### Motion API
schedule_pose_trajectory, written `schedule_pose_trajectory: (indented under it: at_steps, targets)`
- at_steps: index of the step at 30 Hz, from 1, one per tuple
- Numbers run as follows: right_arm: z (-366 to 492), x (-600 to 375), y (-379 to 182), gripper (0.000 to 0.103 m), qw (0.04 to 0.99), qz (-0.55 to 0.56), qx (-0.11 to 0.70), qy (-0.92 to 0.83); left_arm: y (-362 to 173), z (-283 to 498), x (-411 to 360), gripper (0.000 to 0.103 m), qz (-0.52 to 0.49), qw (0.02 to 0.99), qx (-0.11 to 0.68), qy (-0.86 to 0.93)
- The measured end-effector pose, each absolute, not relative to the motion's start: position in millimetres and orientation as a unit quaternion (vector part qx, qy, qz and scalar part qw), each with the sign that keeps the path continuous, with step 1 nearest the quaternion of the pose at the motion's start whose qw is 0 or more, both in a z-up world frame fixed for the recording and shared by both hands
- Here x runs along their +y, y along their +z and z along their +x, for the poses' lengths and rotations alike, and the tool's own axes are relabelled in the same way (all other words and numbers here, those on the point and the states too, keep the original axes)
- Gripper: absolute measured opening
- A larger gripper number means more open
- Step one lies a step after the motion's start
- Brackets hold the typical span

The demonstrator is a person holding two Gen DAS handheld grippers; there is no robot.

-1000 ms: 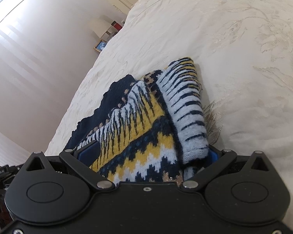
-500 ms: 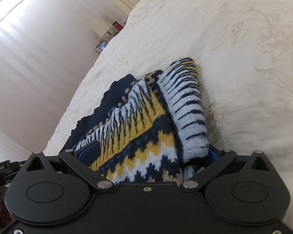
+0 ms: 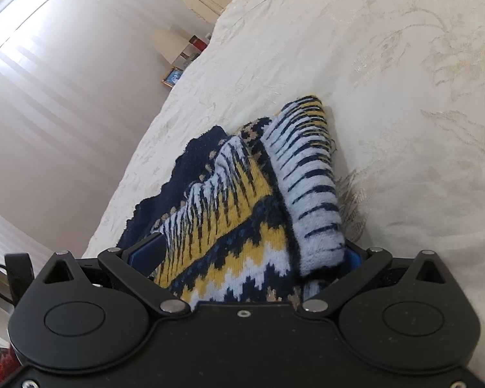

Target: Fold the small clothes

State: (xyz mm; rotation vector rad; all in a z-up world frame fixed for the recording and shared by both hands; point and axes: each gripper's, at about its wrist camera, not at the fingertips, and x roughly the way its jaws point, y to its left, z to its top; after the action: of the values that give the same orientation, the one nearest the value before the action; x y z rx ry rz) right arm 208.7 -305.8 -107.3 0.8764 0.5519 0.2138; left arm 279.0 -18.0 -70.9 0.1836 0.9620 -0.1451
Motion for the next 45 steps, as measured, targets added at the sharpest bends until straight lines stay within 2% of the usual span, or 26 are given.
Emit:
schedule_pose_trajectory:
  at_steps: [8,10,11,12,19,24,29,38,45]
  targets:
    - [224,-307,-103,0.102,0.873,0.405,0.251,0.106,-73,277,-14,0.088,0.078,0.88,0.464,-0.073]
    - [225,-301,-99,0.084,0.883,0.379,0.258,0.101,-72,281,-17,0.09,0.074,0.88,0.464,-0.072]
    - [226,-299,-98,0.057,0.885,0.369,0.266,0.096,-73,284,-17,0.092,0.073,0.879,0.465,-0.072]
    - [228,-299,-101,0.041,0.881,0.373,0.275,0.091,-72,284,-17,0.092,0.071,0.879,0.466,-0.073]
    - [225,-298,-95,0.04,0.884,0.364,0.278,0.09,-51,271,10,0.09,0.028,0.888,0.45,-0.086]
    - [225,-289,-83,0.04,0.894,0.335,0.288,0.076,-27,238,42,0.091,0.056,0.903,0.423,-0.056]
    - [226,-278,-69,0.039,0.905,0.299,0.296,0.059,-10,221,90,0.091,0.033,0.913,0.406,-0.03]
    - [222,-240,-29,0.036,0.932,0.201,0.302,-0.004,-18,234,141,0.091,-0.017,0.922,0.386,-0.016]
    - [242,-166,24,0.034,0.946,0.133,0.294,0.008,-15,246,166,0.091,-0.054,0.92,0.386,-0.035]
